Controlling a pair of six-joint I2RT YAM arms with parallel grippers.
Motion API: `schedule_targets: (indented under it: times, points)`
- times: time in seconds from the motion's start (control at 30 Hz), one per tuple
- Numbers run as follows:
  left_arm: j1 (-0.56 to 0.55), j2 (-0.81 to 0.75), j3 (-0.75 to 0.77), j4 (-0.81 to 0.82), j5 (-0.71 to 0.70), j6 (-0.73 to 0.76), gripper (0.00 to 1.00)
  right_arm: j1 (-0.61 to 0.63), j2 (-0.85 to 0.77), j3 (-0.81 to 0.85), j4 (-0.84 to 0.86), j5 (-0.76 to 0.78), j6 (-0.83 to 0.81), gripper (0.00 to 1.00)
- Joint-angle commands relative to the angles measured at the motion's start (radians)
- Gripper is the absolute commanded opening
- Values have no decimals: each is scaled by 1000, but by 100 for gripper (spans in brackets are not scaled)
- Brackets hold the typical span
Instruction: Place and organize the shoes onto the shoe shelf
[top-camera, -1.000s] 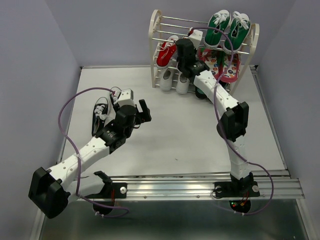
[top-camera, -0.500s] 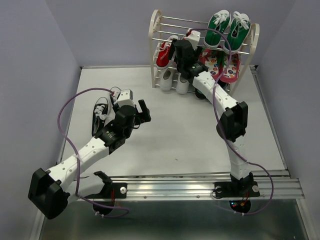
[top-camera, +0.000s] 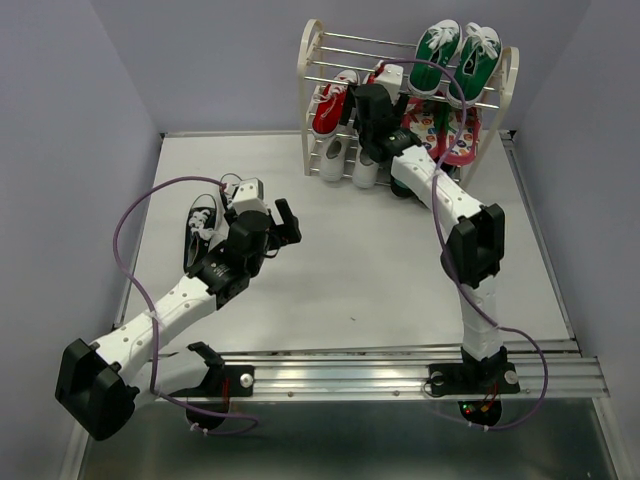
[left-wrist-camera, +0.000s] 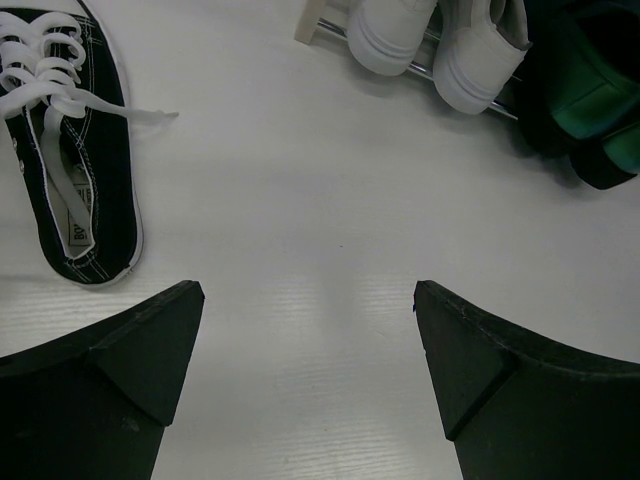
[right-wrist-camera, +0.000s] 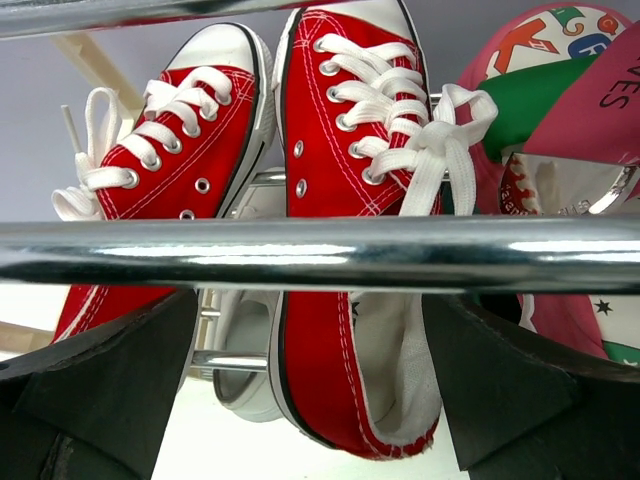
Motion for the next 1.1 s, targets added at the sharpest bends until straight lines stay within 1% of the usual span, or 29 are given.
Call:
schedule_targets:
  times: [0.0,0.2,0.33,0.57,0.8,0.97,1.03,1.07]
  points:
    - [4,-28,-18,28,-3,-4,99,12,-63,-21,-18,-8,-49,100]
    - [6,-22,-21,34,2,-4,99,31,-75,49,-18,-21,-116,100]
    - [6,-24,-21,34,5,-3,99,31,-109,25,-18,-16,-107,100]
    - [7,-27,-25,35,6,-4,99,49,-181,-80,-18,-5,-90,100]
    - [9,-25,-28,43,8,-3,99,69,-251,-207,-17,44,-57,100]
    - [10,-20,-9,17,-21,-18,99,78,-310,-296,-18,4,-20,100]
    - [14,-20,-2,-1,-42,-35,99,90,-343,-372,-18,-28,-11,100]
    - [18,-19,5,-42,-61,-61,99,115,-386,-405,-18,-31,-5,100]
